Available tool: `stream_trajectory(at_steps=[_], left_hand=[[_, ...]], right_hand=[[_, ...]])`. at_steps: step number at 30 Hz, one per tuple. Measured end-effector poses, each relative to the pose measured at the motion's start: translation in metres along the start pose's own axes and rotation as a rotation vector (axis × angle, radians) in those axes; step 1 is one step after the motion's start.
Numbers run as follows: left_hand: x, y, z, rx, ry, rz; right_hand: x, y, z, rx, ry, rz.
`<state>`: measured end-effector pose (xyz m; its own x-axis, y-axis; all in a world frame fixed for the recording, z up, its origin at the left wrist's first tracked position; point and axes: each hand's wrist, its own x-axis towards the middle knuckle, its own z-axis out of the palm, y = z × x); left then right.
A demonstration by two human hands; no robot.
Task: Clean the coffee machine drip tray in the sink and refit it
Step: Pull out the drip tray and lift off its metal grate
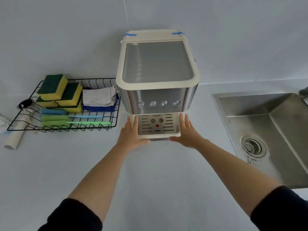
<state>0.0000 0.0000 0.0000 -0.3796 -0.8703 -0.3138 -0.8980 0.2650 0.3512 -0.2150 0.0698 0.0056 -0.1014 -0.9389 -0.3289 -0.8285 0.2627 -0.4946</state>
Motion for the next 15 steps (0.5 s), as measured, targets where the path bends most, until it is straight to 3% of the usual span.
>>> stream_trajectory(at_steps=[8,15], left_hand=[[0.016,-0.001,0.004,-0.292,-0.005,-0.022],[0.017,-0.001,0.004,-0.279,0.007,-0.045]], right_hand=[[0.022,-0.01,0.005,0.218,-0.05,0.075],[0.026,-0.008,0.011,0.22,0.011,0.091]])
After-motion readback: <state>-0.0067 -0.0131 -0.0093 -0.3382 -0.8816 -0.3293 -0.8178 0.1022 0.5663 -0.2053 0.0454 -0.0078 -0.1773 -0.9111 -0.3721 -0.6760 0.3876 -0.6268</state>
